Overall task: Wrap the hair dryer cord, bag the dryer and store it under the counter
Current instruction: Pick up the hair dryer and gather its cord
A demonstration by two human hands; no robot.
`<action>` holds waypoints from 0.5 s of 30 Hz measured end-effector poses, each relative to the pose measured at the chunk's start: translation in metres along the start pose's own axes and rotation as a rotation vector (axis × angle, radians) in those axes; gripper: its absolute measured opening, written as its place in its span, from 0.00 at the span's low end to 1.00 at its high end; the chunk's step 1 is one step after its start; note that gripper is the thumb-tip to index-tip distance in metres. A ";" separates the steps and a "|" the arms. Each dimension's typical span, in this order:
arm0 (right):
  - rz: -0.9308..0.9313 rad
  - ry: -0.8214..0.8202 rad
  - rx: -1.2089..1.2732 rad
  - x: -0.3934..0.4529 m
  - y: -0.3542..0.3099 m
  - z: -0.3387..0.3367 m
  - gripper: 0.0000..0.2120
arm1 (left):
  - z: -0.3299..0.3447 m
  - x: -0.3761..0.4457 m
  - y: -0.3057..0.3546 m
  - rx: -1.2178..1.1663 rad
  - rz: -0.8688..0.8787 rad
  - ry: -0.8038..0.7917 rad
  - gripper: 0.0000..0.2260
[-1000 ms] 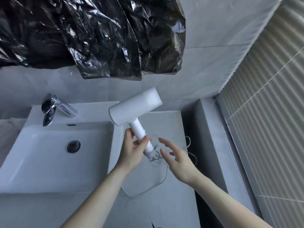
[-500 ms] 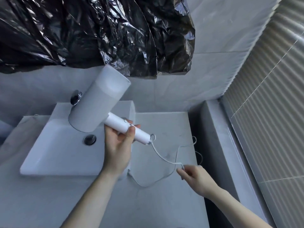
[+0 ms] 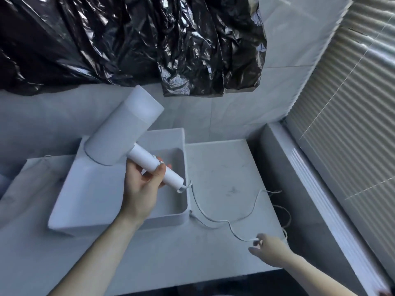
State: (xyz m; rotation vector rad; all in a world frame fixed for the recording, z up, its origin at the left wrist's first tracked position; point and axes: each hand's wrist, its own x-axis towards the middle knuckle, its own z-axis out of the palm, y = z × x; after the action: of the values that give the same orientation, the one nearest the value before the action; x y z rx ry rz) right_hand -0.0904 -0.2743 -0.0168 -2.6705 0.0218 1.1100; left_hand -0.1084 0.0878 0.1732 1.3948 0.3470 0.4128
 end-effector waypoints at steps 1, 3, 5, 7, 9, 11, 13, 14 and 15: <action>-0.013 -0.004 0.050 -0.009 -0.016 0.007 0.23 | -0.008 -0.008 -0.004 -0.007 -0.019 -0.018 0.14; -0.059 0.013 0.103 -0.027 -0.047 0.019 0.30 | -0.022 -0.024 -0.009 -0.037 -0.062 -0.055 0.12; -0.056 -0.029 0.113 -0.043 -0.073 0.028 0.34 | -0.035 -0.039 -0.011 -0.057 -0.099 -0.088 0.10; -0.026 -0.152 0.050 -0.061 -0.092 0.034 0.30 | -0.048 -0.051 -0.011 -0.063 -0.121 -0.105 0.10; 0.012 -0.260 -0.025 -0.080 -0.098 0.039 0.25 | -0.059 -0.055 -0.006 -0.076 -0.113 -0.115 0.10; 0.068 -0.264 -0.131 -0.098 -0.089 0.041 0.25 | -0.067 -0.052 0.001 -0.083 -0.085 -0.121 0.09; 0.187 -0.276 -0.156 -0.109 -0.064 0.041 0.24 | -0.071 -0.049 0.007 -0.081 -0.058 -0.127 0.09; 0.246 -0.317 -0.150 -0.114 -0.053 0.040 0.23 | -0.071 -0.048 0.008 -0.081 -0.052 -0.131 0.09; 0.302 -0.391 -0.134 -0.121 -0.043 0.039 0.23 | -0.070 -0.050 0.008 -0.080 -0.054 -0.139 0.09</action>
State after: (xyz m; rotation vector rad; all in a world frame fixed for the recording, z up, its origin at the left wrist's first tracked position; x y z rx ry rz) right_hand -0.1987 -0.2329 0.0508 -2.5686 0.2972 1.7695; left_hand -0.1854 0.1259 0.1709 1.3249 0.2510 0.2812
